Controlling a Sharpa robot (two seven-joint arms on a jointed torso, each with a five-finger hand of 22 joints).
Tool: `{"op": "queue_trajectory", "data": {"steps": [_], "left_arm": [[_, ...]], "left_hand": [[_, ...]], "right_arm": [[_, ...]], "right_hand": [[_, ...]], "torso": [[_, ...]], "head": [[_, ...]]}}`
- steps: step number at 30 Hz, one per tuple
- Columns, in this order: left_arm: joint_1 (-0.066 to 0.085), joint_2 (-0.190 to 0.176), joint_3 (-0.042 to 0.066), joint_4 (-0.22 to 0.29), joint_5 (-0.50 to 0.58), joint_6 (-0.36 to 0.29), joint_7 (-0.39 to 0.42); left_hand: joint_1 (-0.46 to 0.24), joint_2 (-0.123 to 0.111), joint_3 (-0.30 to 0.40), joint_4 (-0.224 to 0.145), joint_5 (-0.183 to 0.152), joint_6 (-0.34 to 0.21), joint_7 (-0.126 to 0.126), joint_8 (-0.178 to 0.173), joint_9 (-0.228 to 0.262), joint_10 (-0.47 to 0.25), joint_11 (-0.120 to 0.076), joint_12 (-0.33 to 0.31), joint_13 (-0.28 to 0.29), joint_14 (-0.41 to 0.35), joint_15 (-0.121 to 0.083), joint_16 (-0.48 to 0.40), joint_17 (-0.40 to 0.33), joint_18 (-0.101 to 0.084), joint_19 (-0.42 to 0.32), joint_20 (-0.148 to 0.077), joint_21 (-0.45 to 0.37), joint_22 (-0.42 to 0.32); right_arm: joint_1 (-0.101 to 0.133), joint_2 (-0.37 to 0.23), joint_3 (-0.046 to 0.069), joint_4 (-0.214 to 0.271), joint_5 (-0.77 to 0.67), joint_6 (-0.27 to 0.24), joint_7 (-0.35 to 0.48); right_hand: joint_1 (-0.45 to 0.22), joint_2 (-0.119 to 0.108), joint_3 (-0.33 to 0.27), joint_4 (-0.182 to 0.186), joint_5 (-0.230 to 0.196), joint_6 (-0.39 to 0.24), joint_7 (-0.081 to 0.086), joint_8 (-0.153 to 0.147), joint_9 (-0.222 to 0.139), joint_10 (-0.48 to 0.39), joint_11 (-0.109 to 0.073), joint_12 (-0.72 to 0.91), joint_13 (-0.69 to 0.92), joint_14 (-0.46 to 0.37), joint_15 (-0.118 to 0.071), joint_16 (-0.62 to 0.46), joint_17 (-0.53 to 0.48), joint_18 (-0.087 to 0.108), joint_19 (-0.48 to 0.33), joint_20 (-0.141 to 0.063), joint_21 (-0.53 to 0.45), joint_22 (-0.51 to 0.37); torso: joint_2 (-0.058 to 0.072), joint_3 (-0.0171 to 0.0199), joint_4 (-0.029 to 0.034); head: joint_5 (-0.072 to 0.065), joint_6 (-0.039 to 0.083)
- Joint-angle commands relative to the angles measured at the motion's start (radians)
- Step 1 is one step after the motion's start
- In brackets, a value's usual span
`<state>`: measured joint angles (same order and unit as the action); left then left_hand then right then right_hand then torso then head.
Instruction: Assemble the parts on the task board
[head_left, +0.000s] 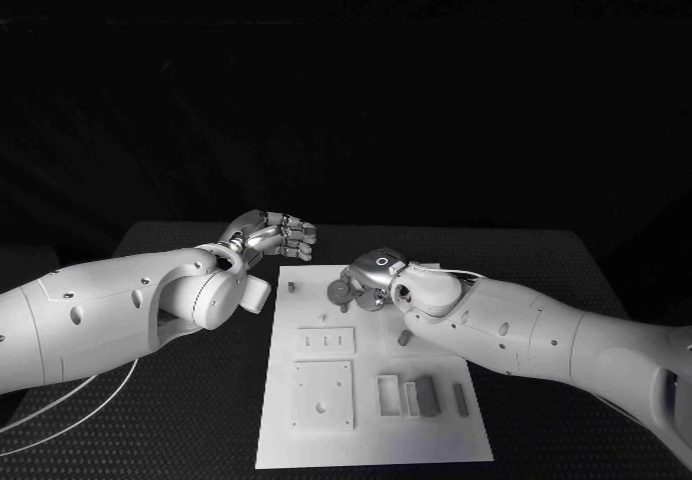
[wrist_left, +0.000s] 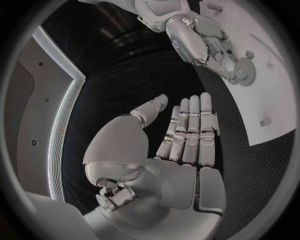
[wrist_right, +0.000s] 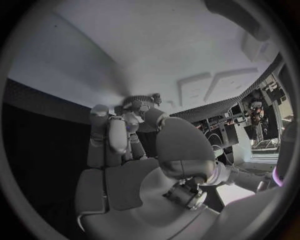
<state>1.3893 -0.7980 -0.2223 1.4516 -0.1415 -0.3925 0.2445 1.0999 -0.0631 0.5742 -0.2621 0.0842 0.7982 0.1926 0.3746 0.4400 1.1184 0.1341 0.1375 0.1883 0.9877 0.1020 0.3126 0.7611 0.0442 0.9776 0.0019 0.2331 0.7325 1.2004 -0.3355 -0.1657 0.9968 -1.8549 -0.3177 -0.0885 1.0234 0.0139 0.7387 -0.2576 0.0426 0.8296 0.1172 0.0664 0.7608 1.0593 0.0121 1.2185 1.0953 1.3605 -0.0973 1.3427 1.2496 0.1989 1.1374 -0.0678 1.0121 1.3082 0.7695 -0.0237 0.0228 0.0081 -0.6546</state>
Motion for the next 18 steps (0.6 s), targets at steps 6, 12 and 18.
{"op": "queue_trajectory", "data": {"steps": [6, 12, 18], "left_arm": [[0.002, 0.002, 0.001, 0.001, 0.005, 0.007, 0.006], [0.002, 0.002, 0.001, -0.001, 0.005, 0.008, 0.008], [0.002, -0.005, 0.001, -0.002, 0.006, 0.007, 0.011]], "left_hand": [[-0.002, -0.009, 0.000, 0.002, -0.004, -0.009, 0.004, -0.006, -0.002, -0.005, 0.005, -0.007, 0.001, 0.006, -0.001, -0.005, 0.002, 0.017, 0.001, -0.001, -0.005, 0.001], [-0.002, -0.009, 0.000, 0.002, -0.004, -0.009, 0.004, -0.007, -0.002, -0.006, 0.006, -0.008, 0.001, 0.007, -0.001, -0.005, 0.002, 0.017, 0.001, -0.001, -0.005, 0.001], [-0.002, -0.009, 0.001, 0.002, -0.004, -0.009, 0.004, -0.006, -0.002, -0.006, 0.006, -0.008, 0.001, 0.007, -0.001, -0.006, 0.003, 0.017, 0.001, -0.001, -0.005, 0.002]], "right_arm": [[-0.002, -0.003, -0.001, 0.000, 0.039, 0.051, 0.007], [-0.001, -0.023, -0.001, 0.022, 0.040, -0.030, 0.001], [0.008, -0.070, 0.002, 0.068, 0.167, -0.214, 0.051]], "right_hand": [[-0.026, 0.015, 0.043, 0.001, 0.003, -0.035, -0.002, 0.002, -0.002, 0.001, -0.008, 0.007, 0.003, -0.006, -0.004, 0.013, 0.001, 0.063, -0.007, 0.004, 0.006, 0.004], [-0.035, 0.010, 0.057, -0.003, 0.003, -0.033, -0.001, 0.007, 0.002, 0.003, -0.006, 0.010, 0.004, -0.002, -0.003, 0.020, 0.003, 0.063, -0.004, 0.002, 0.010, 0.005], [-0.039, 0.002, 0.064, -0.009, 0.003, -0.024, 0.001, 0.012, 0.006, 0.006, -0.005, 0.012, 0.004, 0.002, -0.002, 0.025, 0.002, 0.063, 0.001, -0.001, 0.014, 0.006]], "torso": [[0.000, 0.0000, 0.0004], [0.000, -0.0004, 0.0000], [-0.001, 0.0000, -0.0018]], "head": [[-0.001, -0.001], [-0.003, -0.001], [-0.005, 0.004]]}}
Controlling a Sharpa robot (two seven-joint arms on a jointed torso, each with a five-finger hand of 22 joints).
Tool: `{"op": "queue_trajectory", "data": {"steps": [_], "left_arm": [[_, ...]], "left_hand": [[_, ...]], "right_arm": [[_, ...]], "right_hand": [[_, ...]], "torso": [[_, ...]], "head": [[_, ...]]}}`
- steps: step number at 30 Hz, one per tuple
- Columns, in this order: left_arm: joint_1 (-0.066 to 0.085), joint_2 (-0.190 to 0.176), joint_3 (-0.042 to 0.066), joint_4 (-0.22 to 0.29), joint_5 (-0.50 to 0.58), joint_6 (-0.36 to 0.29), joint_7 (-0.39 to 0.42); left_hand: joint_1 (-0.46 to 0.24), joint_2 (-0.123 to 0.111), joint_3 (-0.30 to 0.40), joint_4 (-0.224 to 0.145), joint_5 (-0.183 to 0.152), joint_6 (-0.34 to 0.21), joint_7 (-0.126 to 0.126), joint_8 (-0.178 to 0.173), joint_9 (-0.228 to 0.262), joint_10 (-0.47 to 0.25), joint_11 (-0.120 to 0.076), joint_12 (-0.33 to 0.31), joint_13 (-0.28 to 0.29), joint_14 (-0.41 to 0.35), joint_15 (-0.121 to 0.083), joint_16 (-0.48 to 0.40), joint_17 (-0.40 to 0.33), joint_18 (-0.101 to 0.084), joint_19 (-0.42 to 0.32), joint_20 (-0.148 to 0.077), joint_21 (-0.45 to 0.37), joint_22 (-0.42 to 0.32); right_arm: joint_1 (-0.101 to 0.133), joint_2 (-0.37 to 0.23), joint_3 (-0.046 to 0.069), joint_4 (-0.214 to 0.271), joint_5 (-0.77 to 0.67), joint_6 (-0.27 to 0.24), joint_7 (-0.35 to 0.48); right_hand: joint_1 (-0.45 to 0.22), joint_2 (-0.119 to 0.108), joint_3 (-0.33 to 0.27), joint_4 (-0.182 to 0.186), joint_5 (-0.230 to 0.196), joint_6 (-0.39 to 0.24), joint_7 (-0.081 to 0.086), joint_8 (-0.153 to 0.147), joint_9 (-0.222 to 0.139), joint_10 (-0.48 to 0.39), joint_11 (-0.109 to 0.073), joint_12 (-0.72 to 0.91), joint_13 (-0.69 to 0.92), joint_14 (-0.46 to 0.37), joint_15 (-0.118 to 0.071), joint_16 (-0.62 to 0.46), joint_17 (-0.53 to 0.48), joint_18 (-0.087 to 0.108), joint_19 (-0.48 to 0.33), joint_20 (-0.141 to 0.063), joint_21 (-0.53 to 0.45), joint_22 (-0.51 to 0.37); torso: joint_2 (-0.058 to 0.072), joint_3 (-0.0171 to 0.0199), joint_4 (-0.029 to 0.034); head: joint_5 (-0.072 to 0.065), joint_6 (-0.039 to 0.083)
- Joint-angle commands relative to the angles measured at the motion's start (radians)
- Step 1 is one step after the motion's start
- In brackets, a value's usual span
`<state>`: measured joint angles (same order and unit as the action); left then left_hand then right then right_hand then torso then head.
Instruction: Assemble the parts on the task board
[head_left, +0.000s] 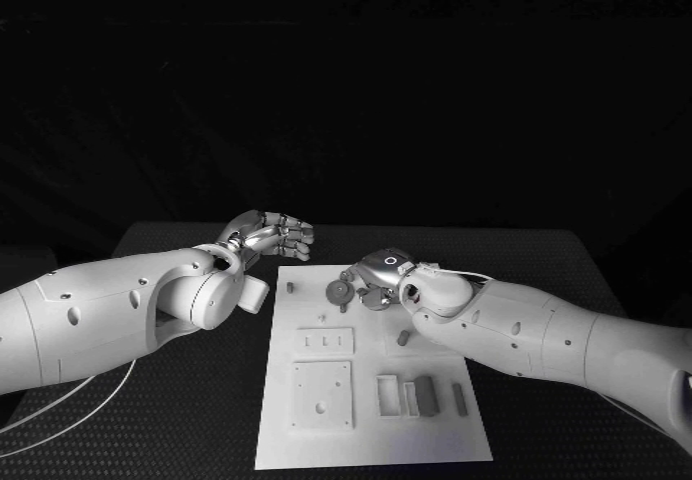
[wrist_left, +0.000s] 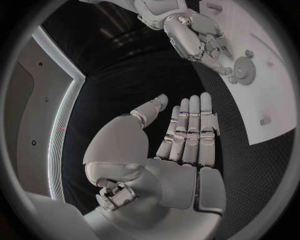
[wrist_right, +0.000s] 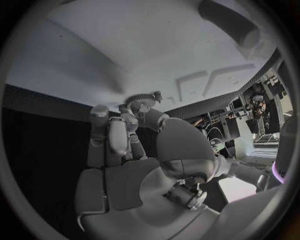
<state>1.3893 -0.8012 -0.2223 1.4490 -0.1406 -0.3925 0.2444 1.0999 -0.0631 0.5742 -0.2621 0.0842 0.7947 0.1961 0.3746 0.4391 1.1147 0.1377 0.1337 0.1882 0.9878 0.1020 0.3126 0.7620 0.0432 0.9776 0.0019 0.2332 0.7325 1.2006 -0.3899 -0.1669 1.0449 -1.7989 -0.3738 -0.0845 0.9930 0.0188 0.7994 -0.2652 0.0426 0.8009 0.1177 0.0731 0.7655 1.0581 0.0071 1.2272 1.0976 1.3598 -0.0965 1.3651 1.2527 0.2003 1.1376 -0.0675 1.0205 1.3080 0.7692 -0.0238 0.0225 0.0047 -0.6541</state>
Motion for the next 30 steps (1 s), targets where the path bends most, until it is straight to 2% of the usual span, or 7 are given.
{"op": "queue_trajectory", "data": {"steps": [1, 4, 9, 13, 17, 23, 30], "left_arm": [[0.002, -0.003, 0.001, 0.000, 0.005, 0.007, 0.012], [0.002, -0.007, 0.001, -0.001, 0.006, 0.002, 0.015], [0.002, -0.008, 0.001, -0.010, 0.007, 0.001, 0.018], [0.001, -0.004, 0.000, -0.024, 0.008, 0.006, 0.020], [0.001, -0.001, 0.000, -0.037, 0.008, 0.018, 0.024], [-0.003, 0.005, 0.000, -0.060, 0.008, 0.030, 0.028], [-0.010, 0.007, 0.000, -0.068, 0.008, 0.036, 0.030]], "left_hand": [[-0.001, -0.008, 0.001, 0.002, -0.004, -0.005, 0.000, -0.006, -0.001, -0.002, 0.002, -0.004, 0.002, 0.007, -0.001, -0.006, 0.002, 0.018, 0.001, -0.001, -0.006, 0.002], [-0.001, -0.008, 0.001, 0.002, -0.004, -0.004, 0.000, -0.005, 0.000, -0.001, 0.001, -0.004, 0.002, 0.007, -0.001, -0.006, 0.002, 0.018, 0.001, -0.001, -0.006, 0.002], [0.000, -0.008, 0.001, 0.002, -0.004, -0.003, -0.001, -0.005, 0.000, 0.000, 0.001, -0.004, 0.003, 0.007, -0.001, -0.007, 0.003, 0.018, 0.002, -0.001, -0.006, 0.002], [0.000, -0.008, 0.001, 0.001, -0.004, -0.002, -0.001, -0.004, 0.000, 0.001, 0.001, -0.004, 0.003, 0.008, -0.001, -0.007, 0.003, 0.018, 0.002, -0.001, -0.006, 0.002], [0.001, -0.007, 0.002, 0.001, -0.005, 0.000, -0.003, -0.003, 0.001, 0.003, 0.000, -0.004, 0.004, 0.008, -0.001, -0.008, 0.004, 0.018, 0.002, -0.001, -0.007, 0.003], [0.002, -0.008, 0.001, 0.000, -0.008, 0.010, -0.008, 0.003, 0.004, 0.017, -0.006, 0.000, 0.009, 0.009, -0.002, -0.011, 0.008, 0.018, 0.003, -0.001, -0.009, 0.005], [0.002, -0.010, -0.001, 0.000, -0.011, 0.017, -0.009, 0.006, 0.005, 0.025, -0.009, 0.002, 0.013, 0.010, -0.002, -0.014, 0.010, 0.018, 0.003, -0.002, -0.010, 0.006]], "right_arm": [[0.011, -0.024, 0.006, 0.029, 0.156, -0.186, 0.066], [0.019, -0.067, 0.036, 0.073, 0.287, -0.207, 0.134], [0.036, -0.132, 0.069, 0.108, 0.453, -0.123, 0.183], [0.045, -0.198, 0.087, 0.120, 0.480, -0.063, 0.226], [0.049, -0.265, 0.093, 0.123, 0.504, -0.026, 0.259], [0.049, -0.325, 0.093, 0.095, 0.507, 0.012, 0.295], [0.034, -0.358, 0.092, 0.058, 0.494, 0.054, 0.313]], "right_hand": [[-0.010, -0.012, 0.003, -0.005, 0.003, 0.005, 0.001, 0.006, 0.002, 0.008, 0.001, 0.004, 0.001, 0.001, -0.002, 0.001, -0.004, 0.061, 0.002, -0.002, 0.006, 0.006], [-0.009, -0.041, 0.002, -0.015, 0.003, 0.002, 0.005, 0.005, 0.003, 0.008, 0.004, 0.003, 0.000, -0.005, 0.001, -0.006, -0.018, 0.061, 0.002, -0.004, 0.006, 0.005], [-0.020, -0.099, -0.031, -0.025, 0.003, 0.006, 0.018, 0.007, 0.007, 0.003, 0.014, 0.002, 0.000, -0.015, 0.009, -0.015, -0.034, 0.061, 0.002, -0.004, 0.006, 0.004], [0.002, -0.163, -0.080, -0.027, 0.003, 0.017, 0.035, 0.013, 0.012, -0.012, 0.032, 0.004, 0.005, -0.026, 0.027, -0.017, -0.041, 0.061, -0.004, -0.007, 0.005, 0.004], [0.020, -0.203, -0.130, -0.027, 0.003, 0.047, 0.038, 0.027, 0.021, -0.022, 0.036, 0.009, 0.009, -0.036, 0.032, -0.017, -0.048, 0.061, -0.013, -0.004, 0.002, 0.004], [0.033, -0.232, -0.189, -0.026, 0.003, 0.069, 0.036, 0.035, 0.026, -0.032, 0.034, 0.011, 0.010, -0.053, 0.031, -0.021, -0.060, 0.059, -0.025, 0.001, -0.003, 0.003], [0.040, -0.243, -0.223, -0.025, 0.003, 0.076, 0.033, 0.034, 0.027, -0.041, 0.032, 0.009, 0.008, -0.073, 0.029, -0.030, -0.078, 0.058, -0.035, 0.006, -0.010, 0.000]], "torso": [[0.000, 0.0001, -0.0014], [-0.001, 0.0009, -0.0023], [-0.003, 0.0012, -0.0045], [-0.010, 0.0039, -0.0159], [-0.017, 0.0067, -0.0266], [-0.028, 0.0134, -0.0417], [-0.033, 0.0197, -0.0478]], "head": [[-0.002, 0.005], [-0.003, 0.008], [-0.006, 0.013], [-0.002, 0.015], [-0.001, 0.017], [-0.003, 0.018], [-0.010, 0.013]]}}
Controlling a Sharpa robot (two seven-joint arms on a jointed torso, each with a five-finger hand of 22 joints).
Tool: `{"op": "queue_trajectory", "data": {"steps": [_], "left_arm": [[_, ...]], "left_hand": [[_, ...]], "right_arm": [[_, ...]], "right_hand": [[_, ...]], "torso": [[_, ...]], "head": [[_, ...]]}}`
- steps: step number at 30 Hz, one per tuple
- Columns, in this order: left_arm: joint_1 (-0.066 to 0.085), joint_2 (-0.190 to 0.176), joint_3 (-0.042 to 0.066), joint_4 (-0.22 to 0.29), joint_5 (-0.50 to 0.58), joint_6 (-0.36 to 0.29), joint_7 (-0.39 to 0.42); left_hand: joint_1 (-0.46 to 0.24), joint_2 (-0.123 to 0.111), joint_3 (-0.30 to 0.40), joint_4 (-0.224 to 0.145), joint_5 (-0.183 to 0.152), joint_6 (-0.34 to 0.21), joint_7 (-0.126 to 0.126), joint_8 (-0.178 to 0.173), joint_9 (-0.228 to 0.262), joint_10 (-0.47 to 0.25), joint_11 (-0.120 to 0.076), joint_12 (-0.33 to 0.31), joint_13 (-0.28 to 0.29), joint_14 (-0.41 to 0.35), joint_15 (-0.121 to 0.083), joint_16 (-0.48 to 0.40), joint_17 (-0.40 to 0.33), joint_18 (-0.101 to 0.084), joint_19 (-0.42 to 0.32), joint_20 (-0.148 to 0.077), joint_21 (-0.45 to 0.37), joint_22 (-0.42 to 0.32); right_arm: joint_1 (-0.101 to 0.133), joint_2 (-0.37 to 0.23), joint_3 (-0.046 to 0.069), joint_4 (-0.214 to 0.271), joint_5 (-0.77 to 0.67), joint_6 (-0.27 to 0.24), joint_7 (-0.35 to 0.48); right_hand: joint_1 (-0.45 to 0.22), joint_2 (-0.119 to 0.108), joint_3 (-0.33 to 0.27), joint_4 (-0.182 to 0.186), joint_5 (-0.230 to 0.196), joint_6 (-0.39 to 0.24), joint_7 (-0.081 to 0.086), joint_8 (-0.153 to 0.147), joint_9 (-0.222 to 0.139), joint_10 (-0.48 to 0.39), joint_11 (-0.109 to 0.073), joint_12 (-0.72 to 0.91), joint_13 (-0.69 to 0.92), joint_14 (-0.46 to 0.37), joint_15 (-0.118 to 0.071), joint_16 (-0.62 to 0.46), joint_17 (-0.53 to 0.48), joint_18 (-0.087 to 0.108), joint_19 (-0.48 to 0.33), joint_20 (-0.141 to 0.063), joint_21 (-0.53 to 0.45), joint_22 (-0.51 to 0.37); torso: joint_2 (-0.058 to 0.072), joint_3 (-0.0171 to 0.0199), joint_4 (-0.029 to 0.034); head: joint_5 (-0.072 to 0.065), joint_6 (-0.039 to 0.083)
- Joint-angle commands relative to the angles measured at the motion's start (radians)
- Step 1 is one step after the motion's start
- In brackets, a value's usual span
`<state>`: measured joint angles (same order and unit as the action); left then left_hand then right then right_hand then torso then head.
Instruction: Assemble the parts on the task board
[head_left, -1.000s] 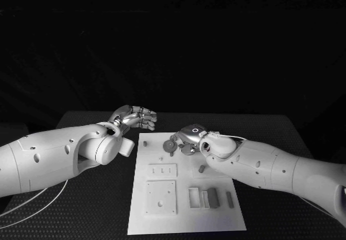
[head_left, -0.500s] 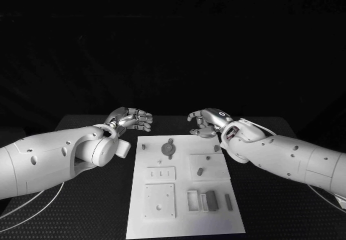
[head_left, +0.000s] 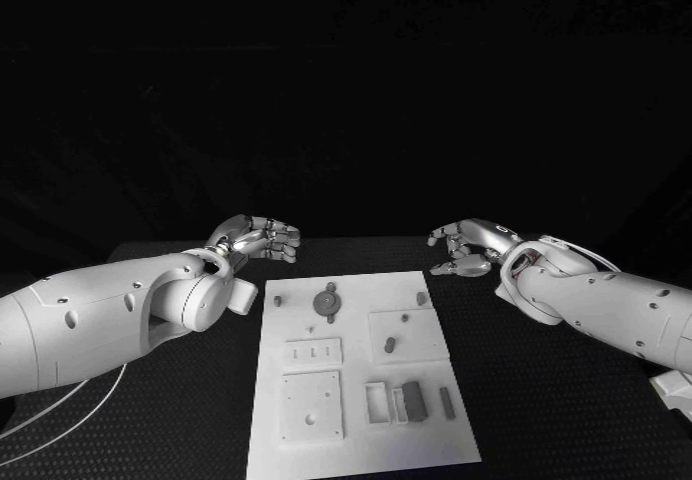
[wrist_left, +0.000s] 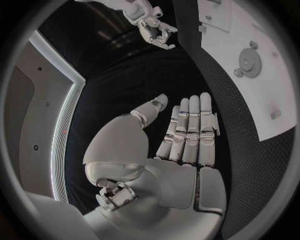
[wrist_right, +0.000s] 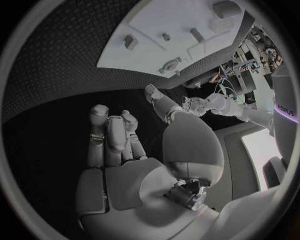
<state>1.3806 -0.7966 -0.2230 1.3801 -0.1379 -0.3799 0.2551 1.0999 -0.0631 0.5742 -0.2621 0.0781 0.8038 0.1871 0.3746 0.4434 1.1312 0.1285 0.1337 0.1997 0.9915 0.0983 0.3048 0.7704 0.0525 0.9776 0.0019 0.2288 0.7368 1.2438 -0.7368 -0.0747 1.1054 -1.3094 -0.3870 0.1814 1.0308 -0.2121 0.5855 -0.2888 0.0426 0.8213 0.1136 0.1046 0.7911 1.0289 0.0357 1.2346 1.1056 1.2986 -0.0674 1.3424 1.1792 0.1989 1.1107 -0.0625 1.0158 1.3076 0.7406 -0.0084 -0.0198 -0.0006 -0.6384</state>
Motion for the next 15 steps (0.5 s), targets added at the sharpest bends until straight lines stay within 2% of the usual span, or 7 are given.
{"op": "queue_trajectory", "data": {"steps": [1, 2, 3, 6, 8, 9, 15], "left_arm": [[-0.001, 0.003, 0.001, 0.000, 0.005, 0.023, 0.019], [-0.002, 0.004, 0.001, -0.001, 0.005, 0.024, 0.019], [-0.002, 0.004, 0.001, -0.001, 0.005, 0.024, 0.019], [-0.003, 0.005, 0.001, -0.003, 0.005, 0.025, 0.019], [-0.004, 0.006, 0.001, -0.003, 0.005, 0.026, 0.019], [-0.004, 0.006, 0.001, -0.003, 0.005, 0.027, 0.020], [-0.007, 0.011, 0.001, -0.003, 0.005, 0.033, 0.020]], "left_hand": [[0.001, -0.011, -0.001, 0.000, -0.005, 0.008, 0.000, 0.006, 0.001, 0.008, 0.000, 0.002, 0.001, 0.007, 0.002, -0.006, 0.002, 0.008, 0.003, -0.002, -0.006, 0.002], [0.001, -0.011, -0.001, 0.000, -0.005, 0.008, 0.000, 0.006, 0.001, 0.008, 0.000, 0.002, 0.001, 0.007, 0.002, -0.006, 0.002, 0.008, 0.003, -0.002, -0.006, 0.002], [0.001, -0.011, -0.001, 0.000, -0.006, 0.008, 0.000, 0.006, 0.001, 0.008, 0.000, 0.002, 0.001, 0.007, 0.002, -0.006, 0.002, 0.008, 0.003, -0.002, -0.006, 0.002], [0.001, -0.012, -0.001, -0.001, -0.007, 0.007, 0.000, 0.006, 0.001, 0.007, 0.000, 0.001, 0.001, 0.007, 0.002, -0.007, 0.002, 0.008, 0.003, -0.002, -0.006, 0.002], [0.001, -0.013, -0.001, -0.001, -0.007, 0.006, 0.000, 0.005, 0.001, 0.007, 0.000, 0.001, 0.001, 0.007, 0.002, -0.007, 0.003, 0.008, 0.004, -0.002, -0.006, 0.002], [0.001, -0.013, -0.001, -0.001, -0.007, 0.006, 0.000, 0.005, 0.001, 0.006, 0.001, 0.000, 0.001, 0.007, 0.002, -0.007, 0.003, 0.008, 0.004, -0.002, -0.006, 0.002], [0.001, -0.014, -0.002, -0.001, -0.008, 0.005, 0.000, 0.004, 0.000, 0.005, 0.001, -0.001, 0.001, 0.007, 0.002, -0.008, 0.003, 0.008, 0.004, -0.002, -0.007, 0.002]], "right_arm": [[-0.013, -0.016, -0.001, 0.000, -0.005, 0.074, 0.048], [-0.017, -0.020, -0.001, 0.001, -0.016, 0.076, 0.049], [-0.021, -0.022, -0.001, 0.001, -0.026, 0.078, 0.051], [-0.034, -0.022, -0.002, -0.007, -0.030, 0.082, 0.052], [-0.042, -0.017, -0.003, -0.017, -0.037, 0.081, 0.050], [-0.047, -0.011, -0.003, -0.027, -0.041, 0.076, 0.049], [-0.075, 0.020, -0.004, -0.075, -0.048, 0.075, 0.047]], "right_hand": [[0.002, -0.014, -0.012, -0.001, 0.003, 0.056, 0.037, 0.002, 0.001, -0.013, 0.003, 0.001, -0.001, -0.015, -0.001, -0.009, -0.008, 0.059, -0.010, 0.002, -0.006, 0.000], [0.003, -0.015, -0.014, -0.001, 0.003, 0.055, 0.037, 0.001, 0.001, -0.014, 0.003, 0.000, -0.001, -0.018, -0.001, -0.011, -0.011, 0.058, -0.011, 0.003, -0.007, 0.000], [0.005, -0.016, -0.017, -0.001, 0.003, 0.054, 0.036, -0.001, 0.000, -0.017, 0.003, -0.001, -0.002, -0.024, -0.001, -0.014, -0.016, 0.058, -0.014, 0.004, -0.009, -0.001], [0.009, -0.020, -0.024, 0.000, 0.003, 0.051, 0.034, -0.004, -0.001, -0.023, 0.001, -0.004, -0.003, -0.040, -0.002, -0.022, -0.028, 0.056, -0.022, 0.007, -0.014, -0.002], [0.013, -0.020, -0.026, -0.001, 0.003, 0.050, 0.033, -0.006, -0.001, -0.026, 0.000, -0.005, -0.004, -0.043, -0.003, -0.022, -0.029, 0.056, -0.025, 0.008, -0.016, -0.003], [0.016, -0.021, -0.027, 0.000, 0.004, 0.048, 0.032, -0.007, -0.001, -0.029, -0.001, -0.007, -0.005, -0.047, -0.004, -0.024, -0.031, 0.055, -0.028, 0.009, -0.018, -0.003], [0.018, -0.022, -0.029, 0.000, 0.003, 0.047, 0.030, -0.009, -0.002, -0.033, -0.003, -0.010, -0.006, -0.053, -0.005, -0.026, -0.033, 0.055, -0.032, 0.011, -0.021, -0.004]], "torso": [[-0.004, 0.0065, -0.0070], [-0.004, 0.0054, -0.0063], [-0.004, 0.0063, -0.0068], [-0.005, 0.0058, -0.0072], [-0.004, 0.0043, -0.0063], [-0.004, 0.0056, -0.0072], [-0.004, 0.0044, -0.0041]], "head": [[-0.005, -0.003], [-0.006, -0.003], [-0.007, -0.004], [-0.009, -0.005], [-0.010, -0.006], [-0.011, -0.006], [-0.017, -0.011]]}}
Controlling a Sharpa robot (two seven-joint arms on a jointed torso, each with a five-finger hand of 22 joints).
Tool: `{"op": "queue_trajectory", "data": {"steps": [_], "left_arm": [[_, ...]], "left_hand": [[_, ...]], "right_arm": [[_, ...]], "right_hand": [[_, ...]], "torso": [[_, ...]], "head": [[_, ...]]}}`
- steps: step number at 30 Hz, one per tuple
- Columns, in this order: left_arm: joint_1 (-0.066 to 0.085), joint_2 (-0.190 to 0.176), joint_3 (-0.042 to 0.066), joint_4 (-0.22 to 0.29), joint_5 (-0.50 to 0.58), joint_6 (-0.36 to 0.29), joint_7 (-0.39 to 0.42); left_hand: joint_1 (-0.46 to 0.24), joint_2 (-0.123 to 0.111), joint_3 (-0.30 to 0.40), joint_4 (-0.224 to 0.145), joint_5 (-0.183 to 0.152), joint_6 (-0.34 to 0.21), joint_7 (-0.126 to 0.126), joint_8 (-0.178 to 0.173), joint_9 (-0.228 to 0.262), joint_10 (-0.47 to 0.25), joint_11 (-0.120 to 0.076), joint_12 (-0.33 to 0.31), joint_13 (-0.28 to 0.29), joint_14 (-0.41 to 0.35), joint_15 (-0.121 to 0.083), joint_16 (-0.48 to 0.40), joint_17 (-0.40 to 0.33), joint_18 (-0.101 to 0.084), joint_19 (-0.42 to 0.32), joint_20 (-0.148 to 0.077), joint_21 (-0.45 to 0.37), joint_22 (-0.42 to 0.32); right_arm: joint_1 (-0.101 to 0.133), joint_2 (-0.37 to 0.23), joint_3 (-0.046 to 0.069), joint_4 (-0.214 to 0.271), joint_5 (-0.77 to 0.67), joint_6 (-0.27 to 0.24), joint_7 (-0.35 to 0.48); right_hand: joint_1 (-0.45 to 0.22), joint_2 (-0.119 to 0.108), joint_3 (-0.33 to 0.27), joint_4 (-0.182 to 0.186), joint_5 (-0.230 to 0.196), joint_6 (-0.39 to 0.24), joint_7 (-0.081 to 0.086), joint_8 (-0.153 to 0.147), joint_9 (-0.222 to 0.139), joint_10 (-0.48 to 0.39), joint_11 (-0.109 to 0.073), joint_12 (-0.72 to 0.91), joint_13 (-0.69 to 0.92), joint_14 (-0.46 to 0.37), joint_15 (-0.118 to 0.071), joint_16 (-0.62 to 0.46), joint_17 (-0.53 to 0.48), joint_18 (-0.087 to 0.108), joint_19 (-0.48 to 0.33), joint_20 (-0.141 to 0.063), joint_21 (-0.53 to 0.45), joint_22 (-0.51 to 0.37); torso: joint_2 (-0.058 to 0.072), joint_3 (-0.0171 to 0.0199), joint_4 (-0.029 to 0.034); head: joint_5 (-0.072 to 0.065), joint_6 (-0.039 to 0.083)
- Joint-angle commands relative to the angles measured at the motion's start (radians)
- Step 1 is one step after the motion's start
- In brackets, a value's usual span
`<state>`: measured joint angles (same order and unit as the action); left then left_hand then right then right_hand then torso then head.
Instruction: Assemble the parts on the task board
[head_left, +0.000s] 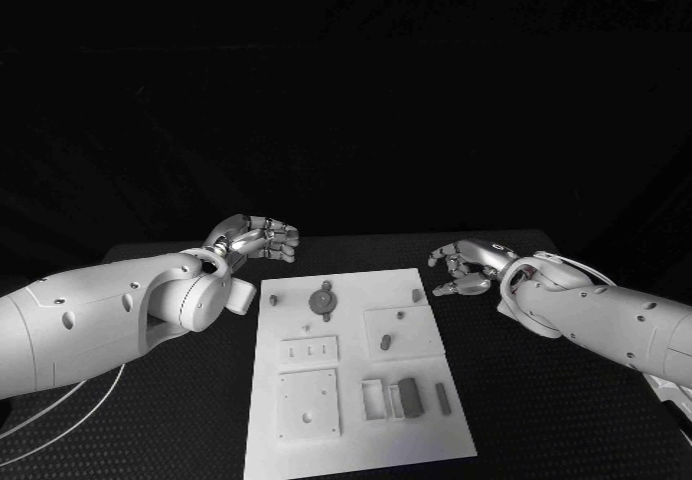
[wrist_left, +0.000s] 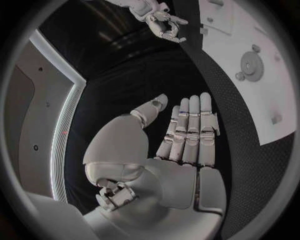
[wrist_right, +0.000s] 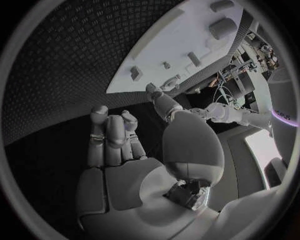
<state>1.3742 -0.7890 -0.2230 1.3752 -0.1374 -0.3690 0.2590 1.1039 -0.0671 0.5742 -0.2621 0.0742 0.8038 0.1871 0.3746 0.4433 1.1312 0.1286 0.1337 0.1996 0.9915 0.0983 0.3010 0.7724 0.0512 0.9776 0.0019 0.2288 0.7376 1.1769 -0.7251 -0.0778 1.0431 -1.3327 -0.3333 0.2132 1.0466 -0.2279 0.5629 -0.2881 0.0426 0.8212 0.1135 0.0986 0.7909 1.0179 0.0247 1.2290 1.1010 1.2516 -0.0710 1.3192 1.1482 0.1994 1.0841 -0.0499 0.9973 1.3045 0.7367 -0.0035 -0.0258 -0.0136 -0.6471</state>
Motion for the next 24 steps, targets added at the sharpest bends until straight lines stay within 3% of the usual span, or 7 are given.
{"op": "queue_trajectory", "data": {"steps": [1, 8, 20, 24], "left_arm": [[-0.001, 0.004, 0.001, 0.003, 0.004, 0.022, 0.016], [-0.003, 0.006, 0.001, 0.005, 0.004, 0.024, 0.015], [-0.003, 0.009, 0.001, 0.010, 0.004, 0.026, 0.014], [-0.003, 0.008, 0.001, 0.013, 0.004, 0.025, 0.014]], "left_hand": [[-0.003, -0.010, -0.002, -0.001, -0.004, 0.004, 0.000, 0.004, 0.000, 0.005, 0.002, -0.002, 0.001, 0.007, 0.002, -0.004, 0.001, 0.009, 0.004, -0.002, -0.007, 0.001], [-0.004, -0.010, -0.002, 0.000, -0.005, 0.004, 0.001, 0.004, 0.000, 0.004, 0.002, -0.003, 0.001, 0.007, 0.002, -0.005, 0.002, 0.009, 0.004, -0.002, -0.007, 0.002], [-0.006, -0.010, -0.003, 0.002, -0.006, 0.003, 0.002, 0.003, 0.000, 0.004, 0.003, -0.004, 0.002, 0.007, 0.002, -0.006, 0.003, 0.009, 0.004, -0.002, -0.008, 0.002], [-0.007, -0.010, -0.003, 0.003, -0.006, 0.002, 0.002, 0.002, 0.000, 0.003, 0.003, -0.005, 0.002, 0.007, 0.002, -0.007, 0.003, 0.009, 0.004, -0.002, -0.008, 0.002]], "right_arm": [[-0.012, 0.011, -0.001, -0.017, -0.025, 0.020, 0.015], [-0.027, 0.044, -0.001, -0.056, -0.025, 0.027, 0.025], [-0.042, 0.077, -0.001, -0.104, -0.007, 0.021, 0.024], [-0.049, 0.087, -0.001, -0.113, -0.014, 0.030, 0.025]], "right_hand": [[0.003, -0.006, -0.007, -0.001, 0.003, 0.048, 0.030, -0.003, -0.001, -0.022, 0.008, -0.005, -0.002, -0.006, -0.002, -0.003, -0.002, 0.054, -0.006, -0.001, -0.003, -0.001], [0.002, 0.005, -0.012, 0.000, 0.003, 0.051, 0.025, -0.003, 0.000, -0.031, 0.003, -0.017, -0.009, -0.021, -0.006, -0.012, -0.010, 0.052, -0.016, 0.004, -0.012, -0.005], [0.000, 0.121, -0.008, 0.003, 0.003, 0.091, 0.021, 0.009, 0.006, -0.034, -0.003, -0.088, -0.066, -0.044, -0.013, -0.047, -0.041, 0.047, -0.039, 0.018, -0.042, -0.021], [0.004, 0.144, -0.009, 0.000, 0.003, 0.109, 0.022, 0.013, 0.006, -0.030, 0.000, -0.108, -0.084, -0.047, -0.011, -0.051, -0.048, 0.047, -0.043, 0.020, -0.046, -0.023]], "torso": [[0.000, -0.0013, 0.0024], [0.000, -0.0022, 0.0024], [-0.001, -0.0028, 0.0020], [-0.001, -0.0031, 0.0014]], "head": [[-0.004, -0.003], [-0.002, -0.010], [0.005, -0.014], [0.005, -0.017]]}}
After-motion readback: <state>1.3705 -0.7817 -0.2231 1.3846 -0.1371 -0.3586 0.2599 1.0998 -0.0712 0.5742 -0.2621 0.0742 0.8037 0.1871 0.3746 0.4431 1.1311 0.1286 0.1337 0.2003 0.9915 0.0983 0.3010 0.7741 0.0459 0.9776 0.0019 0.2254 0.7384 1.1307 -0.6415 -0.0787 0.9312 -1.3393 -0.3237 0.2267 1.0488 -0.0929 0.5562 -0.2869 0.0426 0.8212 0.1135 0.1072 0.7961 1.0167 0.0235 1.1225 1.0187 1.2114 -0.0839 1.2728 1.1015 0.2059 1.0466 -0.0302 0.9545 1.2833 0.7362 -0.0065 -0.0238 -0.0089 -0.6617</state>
